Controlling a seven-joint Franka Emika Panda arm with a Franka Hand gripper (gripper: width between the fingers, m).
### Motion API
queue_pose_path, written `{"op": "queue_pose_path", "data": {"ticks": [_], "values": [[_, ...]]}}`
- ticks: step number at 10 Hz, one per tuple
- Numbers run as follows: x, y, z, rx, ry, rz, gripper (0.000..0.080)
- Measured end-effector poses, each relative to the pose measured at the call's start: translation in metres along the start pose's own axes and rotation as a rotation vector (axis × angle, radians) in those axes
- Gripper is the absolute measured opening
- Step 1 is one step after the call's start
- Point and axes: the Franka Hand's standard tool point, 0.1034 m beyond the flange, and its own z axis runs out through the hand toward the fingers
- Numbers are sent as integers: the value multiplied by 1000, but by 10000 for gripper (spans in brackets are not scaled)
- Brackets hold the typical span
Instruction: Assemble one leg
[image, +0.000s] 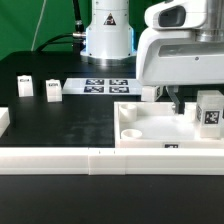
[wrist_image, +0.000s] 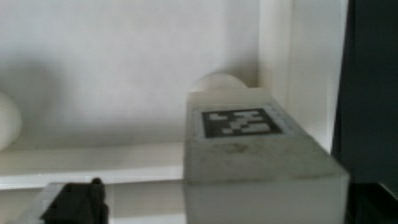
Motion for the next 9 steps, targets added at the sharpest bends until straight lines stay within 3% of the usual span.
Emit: {"op": "queue_pose_path", "data": {"ticks": [1, 2, 3, 4, 7, 9], "values": [[0, 0, 0, 0, 0, -8, 555], [0, 0, 0, 0, 0, -6, 372], [0, 0, 0, 0, 1, -6, 372], [0, 0, 0, 1, 0, 1, 289], [0, -1, 0, 3, 0, 56, 290], [-2, -3, 1, 12, -7, 380, 290]]}}
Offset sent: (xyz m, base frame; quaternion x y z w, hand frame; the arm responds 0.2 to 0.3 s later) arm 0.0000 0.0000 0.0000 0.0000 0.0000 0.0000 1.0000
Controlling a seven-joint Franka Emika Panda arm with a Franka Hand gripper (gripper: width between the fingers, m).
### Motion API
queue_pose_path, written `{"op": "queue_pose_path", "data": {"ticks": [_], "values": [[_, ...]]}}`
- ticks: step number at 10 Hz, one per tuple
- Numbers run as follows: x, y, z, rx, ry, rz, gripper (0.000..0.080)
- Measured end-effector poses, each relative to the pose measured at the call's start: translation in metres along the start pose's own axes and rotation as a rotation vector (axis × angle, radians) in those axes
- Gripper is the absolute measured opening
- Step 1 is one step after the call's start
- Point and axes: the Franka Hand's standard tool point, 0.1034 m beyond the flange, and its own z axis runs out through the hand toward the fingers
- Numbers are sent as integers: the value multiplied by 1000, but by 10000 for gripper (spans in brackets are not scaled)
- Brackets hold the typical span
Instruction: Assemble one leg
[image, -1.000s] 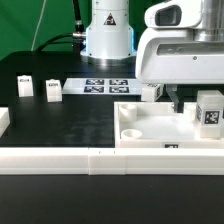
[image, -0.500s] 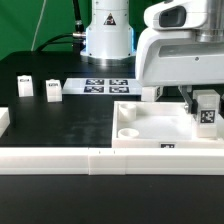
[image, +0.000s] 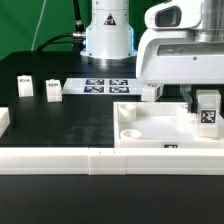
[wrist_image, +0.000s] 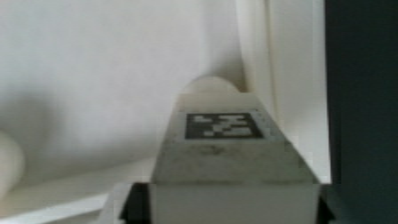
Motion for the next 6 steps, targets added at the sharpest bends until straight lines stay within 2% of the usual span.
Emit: {"op": "queue_pose_path", "data": {"ticks": [2, 6], "values": [[-1, 0, 0, -7, 0, 187, 290], [-1, 2, 1, -4, -4, 704, 290]]}}
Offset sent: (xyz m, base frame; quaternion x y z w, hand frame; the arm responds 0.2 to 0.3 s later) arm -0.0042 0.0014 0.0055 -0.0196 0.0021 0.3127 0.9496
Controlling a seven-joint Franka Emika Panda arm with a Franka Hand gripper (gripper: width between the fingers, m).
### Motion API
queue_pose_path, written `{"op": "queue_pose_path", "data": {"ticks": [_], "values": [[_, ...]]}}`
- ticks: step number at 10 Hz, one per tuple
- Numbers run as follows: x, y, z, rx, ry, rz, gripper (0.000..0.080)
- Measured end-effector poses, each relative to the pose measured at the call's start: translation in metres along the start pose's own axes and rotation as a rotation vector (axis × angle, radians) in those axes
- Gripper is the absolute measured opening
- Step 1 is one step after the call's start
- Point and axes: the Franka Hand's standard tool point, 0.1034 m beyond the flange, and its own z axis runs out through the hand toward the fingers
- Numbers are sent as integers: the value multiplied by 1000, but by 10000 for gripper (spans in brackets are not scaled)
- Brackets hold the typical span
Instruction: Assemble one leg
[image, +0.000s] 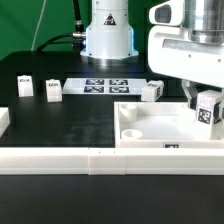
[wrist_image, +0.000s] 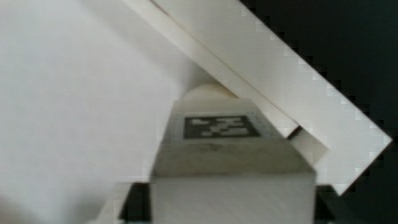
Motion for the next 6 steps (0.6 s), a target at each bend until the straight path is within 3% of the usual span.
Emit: {"op": "queue_pose_path", "data": {"ticks": [3, 6], "values": [[1, 1, 0, 2, -2, 303, 290], [1, 1, 0, 2, -13, 372, 290]]}}
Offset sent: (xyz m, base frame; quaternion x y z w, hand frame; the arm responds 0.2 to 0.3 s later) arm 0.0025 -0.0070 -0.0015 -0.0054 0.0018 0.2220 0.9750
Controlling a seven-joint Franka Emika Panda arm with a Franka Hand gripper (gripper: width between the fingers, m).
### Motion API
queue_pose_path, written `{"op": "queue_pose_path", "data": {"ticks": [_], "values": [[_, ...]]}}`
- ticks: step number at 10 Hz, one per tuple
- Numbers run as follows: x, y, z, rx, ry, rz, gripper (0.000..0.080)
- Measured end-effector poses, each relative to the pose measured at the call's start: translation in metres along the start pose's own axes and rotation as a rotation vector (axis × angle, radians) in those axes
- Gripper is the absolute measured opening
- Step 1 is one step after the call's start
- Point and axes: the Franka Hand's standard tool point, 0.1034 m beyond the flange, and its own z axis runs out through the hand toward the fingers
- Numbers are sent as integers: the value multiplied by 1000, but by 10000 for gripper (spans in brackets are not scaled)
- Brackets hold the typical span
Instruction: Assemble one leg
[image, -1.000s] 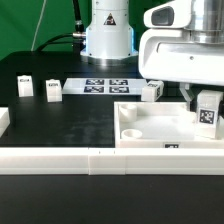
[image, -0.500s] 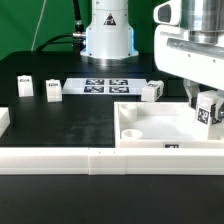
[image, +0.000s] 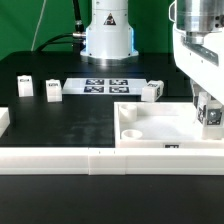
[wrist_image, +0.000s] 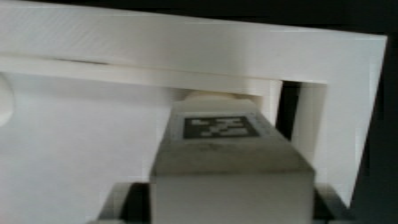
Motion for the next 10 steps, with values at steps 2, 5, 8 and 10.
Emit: {"op": "queue_pose_path", "data": {"ticks": [2, 5, 8, 10], "values": [[-1, 0, 0, 0, 0, -60, 540], [-5, 0, 0, 1, 0, -292, 625], [-10, 0, 0, -1, 7, -615, 648], [-11, 0, 0, -5, 13, -854, 649]]}}
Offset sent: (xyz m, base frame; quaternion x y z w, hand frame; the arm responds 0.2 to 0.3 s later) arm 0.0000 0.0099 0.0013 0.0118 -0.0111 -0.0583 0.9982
